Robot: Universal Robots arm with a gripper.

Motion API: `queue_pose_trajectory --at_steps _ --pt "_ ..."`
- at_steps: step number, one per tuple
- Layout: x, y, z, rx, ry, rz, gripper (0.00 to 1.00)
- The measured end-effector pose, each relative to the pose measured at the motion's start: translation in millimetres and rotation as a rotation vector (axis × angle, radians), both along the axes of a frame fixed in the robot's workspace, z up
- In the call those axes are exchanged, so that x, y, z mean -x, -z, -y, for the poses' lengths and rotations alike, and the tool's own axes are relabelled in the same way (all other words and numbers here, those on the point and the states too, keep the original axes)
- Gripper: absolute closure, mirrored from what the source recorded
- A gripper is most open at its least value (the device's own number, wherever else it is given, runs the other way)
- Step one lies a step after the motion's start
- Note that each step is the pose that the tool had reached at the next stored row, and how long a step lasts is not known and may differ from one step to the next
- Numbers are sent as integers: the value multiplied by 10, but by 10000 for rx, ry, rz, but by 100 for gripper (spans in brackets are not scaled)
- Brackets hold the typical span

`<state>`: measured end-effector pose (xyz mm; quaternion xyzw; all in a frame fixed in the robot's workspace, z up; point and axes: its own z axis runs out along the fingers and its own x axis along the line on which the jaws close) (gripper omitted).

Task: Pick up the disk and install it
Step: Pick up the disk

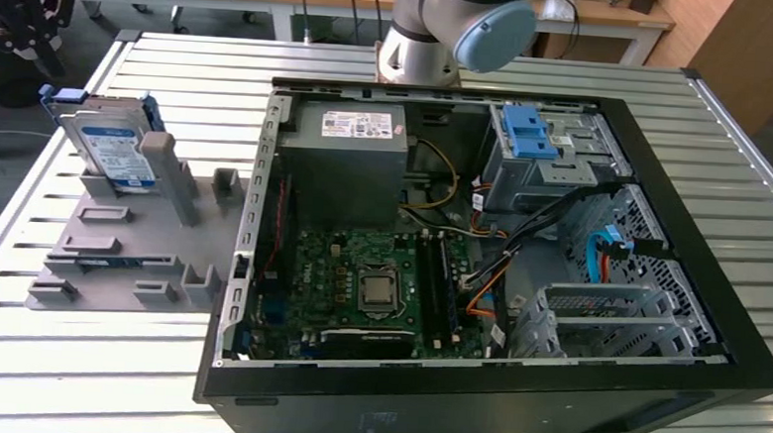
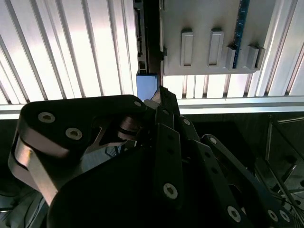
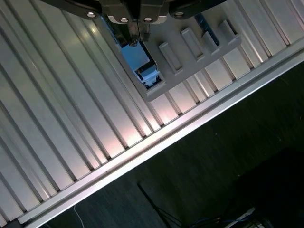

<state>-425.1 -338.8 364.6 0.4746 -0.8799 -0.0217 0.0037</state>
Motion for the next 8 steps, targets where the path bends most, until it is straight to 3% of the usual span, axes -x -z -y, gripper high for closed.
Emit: queue_pose_trajectory --at_steps 8 --pt "0 0 0 0 -45 -1 89"
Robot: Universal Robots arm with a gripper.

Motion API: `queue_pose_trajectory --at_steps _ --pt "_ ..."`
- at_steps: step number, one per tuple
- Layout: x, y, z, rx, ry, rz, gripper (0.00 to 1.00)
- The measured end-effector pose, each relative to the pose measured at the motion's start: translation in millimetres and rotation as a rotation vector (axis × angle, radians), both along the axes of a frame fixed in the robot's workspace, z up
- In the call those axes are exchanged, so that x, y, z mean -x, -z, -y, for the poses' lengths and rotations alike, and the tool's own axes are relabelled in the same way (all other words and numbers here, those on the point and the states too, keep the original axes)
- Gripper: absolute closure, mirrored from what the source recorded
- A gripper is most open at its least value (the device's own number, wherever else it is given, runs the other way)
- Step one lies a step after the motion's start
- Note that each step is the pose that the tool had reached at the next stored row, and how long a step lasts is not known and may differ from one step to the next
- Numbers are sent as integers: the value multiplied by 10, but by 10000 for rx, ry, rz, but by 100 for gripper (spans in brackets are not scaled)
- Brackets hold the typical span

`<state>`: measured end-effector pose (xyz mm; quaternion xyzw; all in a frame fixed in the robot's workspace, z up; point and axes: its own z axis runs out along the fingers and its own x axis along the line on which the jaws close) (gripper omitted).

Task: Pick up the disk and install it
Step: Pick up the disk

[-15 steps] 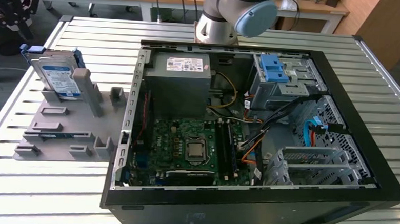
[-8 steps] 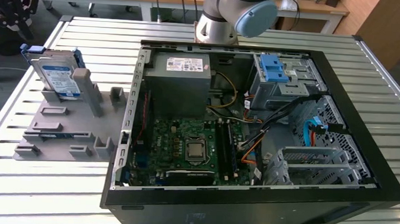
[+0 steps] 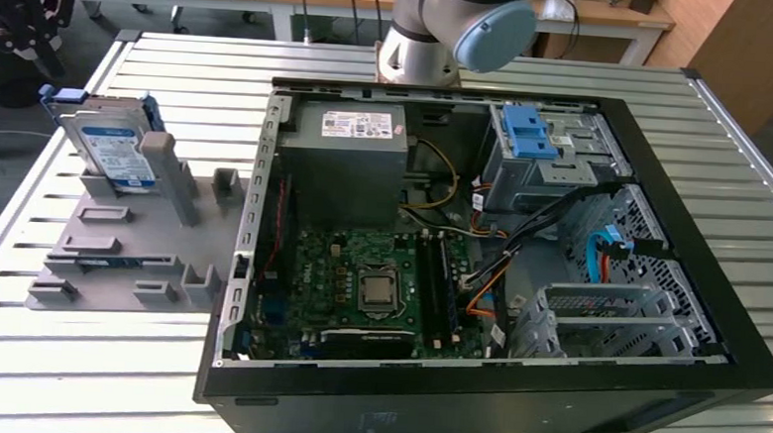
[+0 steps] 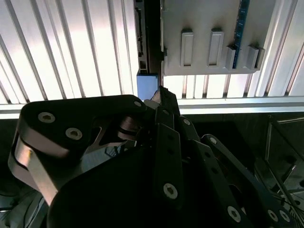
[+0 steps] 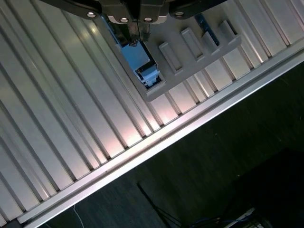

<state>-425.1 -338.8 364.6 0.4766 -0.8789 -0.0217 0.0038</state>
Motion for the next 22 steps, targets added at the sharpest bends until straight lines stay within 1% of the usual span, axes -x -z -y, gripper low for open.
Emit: queue_pose_trajectory --at_steps 1,8,11,12,15,16,17,18,19,20,21,22 --pt "0 1 0 0 -105 1 89" --pt "0 19 0 0 -1376 -1 89" --pt "0 34 0 1 -1921 12 89" --pt "1 38 0 3 -2052 33 89" --pt "0 54 0 14 -2343 154 89" --pt "0 61 0 15 -2429 182 83" --pt "0 68 0 13 -2519 199 83" --pt "0 77 0 14 -2606 213 77" --pt "0 88 -1 15 -2683 222 77" --pt "0 102 0 15 -2780 233 65" --pt "0 113 0 16 -2866 243 65" --pt "0 123 -1 16 -2941 253 59"
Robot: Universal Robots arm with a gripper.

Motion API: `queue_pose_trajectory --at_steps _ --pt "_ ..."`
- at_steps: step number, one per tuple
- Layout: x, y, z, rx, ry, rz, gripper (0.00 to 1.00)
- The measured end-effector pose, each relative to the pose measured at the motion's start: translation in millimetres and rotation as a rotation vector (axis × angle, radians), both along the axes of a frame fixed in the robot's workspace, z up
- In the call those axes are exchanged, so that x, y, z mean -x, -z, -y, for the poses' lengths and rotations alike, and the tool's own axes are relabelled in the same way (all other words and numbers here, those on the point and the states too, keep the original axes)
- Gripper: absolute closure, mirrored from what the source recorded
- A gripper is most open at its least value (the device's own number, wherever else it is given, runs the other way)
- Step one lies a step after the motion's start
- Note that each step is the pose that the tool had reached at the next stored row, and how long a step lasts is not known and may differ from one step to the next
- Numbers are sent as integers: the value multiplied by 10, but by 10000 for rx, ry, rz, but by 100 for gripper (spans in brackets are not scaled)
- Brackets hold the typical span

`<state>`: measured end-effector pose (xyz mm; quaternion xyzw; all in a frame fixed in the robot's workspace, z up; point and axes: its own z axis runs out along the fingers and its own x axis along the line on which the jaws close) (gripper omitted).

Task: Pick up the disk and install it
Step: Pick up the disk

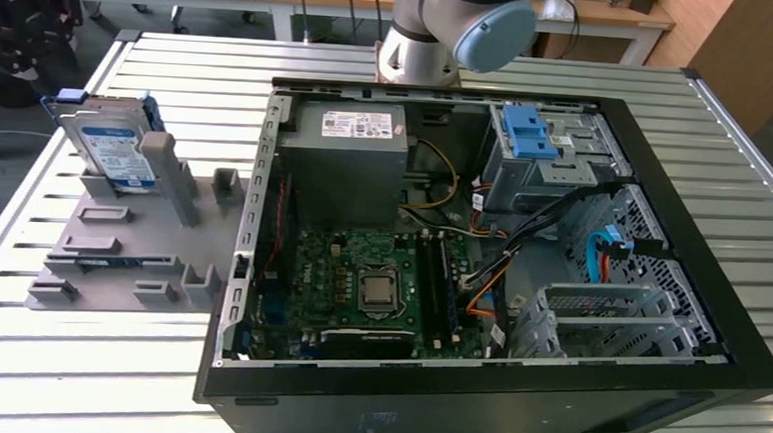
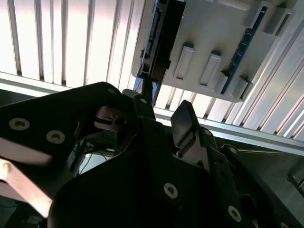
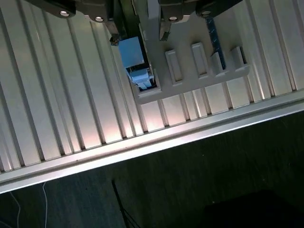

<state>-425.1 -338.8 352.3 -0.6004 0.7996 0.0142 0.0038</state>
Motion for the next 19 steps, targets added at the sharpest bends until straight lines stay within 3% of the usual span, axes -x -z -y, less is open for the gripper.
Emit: queue_pose_trajectory --at_steps 3,8,19 --pt "0 28 0 -7 -340 7 47" --pt "1 62 0 -8 -1117 12 47" --pt "1 64 0 -9 -1127 15 47"
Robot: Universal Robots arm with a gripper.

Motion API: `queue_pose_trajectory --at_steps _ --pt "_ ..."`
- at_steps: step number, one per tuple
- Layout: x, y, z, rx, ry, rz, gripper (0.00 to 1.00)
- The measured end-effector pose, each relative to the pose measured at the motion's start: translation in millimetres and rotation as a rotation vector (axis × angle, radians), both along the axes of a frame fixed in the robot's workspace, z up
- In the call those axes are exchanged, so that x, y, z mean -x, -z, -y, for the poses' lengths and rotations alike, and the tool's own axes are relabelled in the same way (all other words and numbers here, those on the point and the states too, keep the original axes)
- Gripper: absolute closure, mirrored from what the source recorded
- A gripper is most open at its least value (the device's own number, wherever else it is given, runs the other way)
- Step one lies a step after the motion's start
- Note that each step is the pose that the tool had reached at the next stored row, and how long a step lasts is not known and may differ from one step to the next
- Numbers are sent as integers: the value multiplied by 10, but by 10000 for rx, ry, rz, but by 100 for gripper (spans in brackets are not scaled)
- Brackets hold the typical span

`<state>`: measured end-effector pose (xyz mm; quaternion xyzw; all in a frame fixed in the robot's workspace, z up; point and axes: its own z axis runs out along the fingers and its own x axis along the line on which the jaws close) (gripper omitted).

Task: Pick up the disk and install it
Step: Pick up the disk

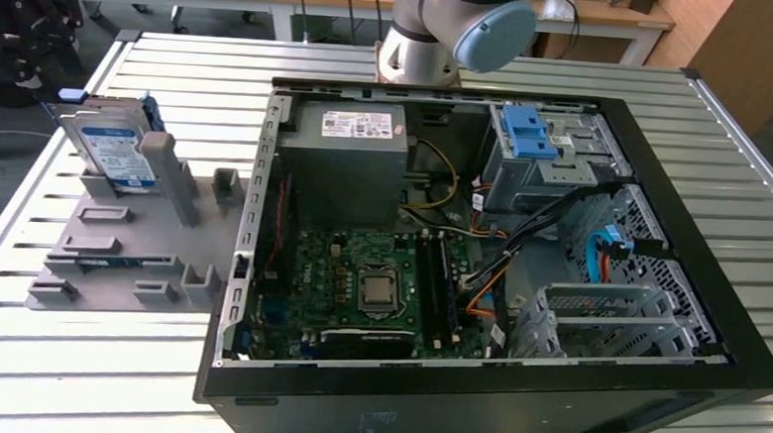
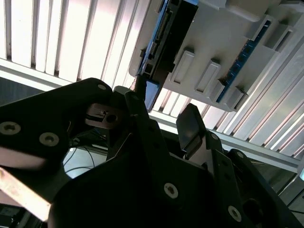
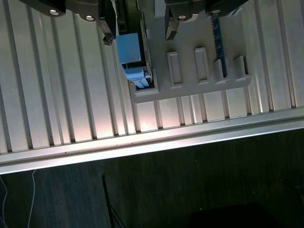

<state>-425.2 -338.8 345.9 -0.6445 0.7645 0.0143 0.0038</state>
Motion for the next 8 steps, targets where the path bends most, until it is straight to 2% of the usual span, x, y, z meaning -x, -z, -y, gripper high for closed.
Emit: queue_pose_trajectory --at_steps 5,8 --pt "1 3 0 -11 -80 0 47" --pt "0 13 0 -15 -489 0 47"
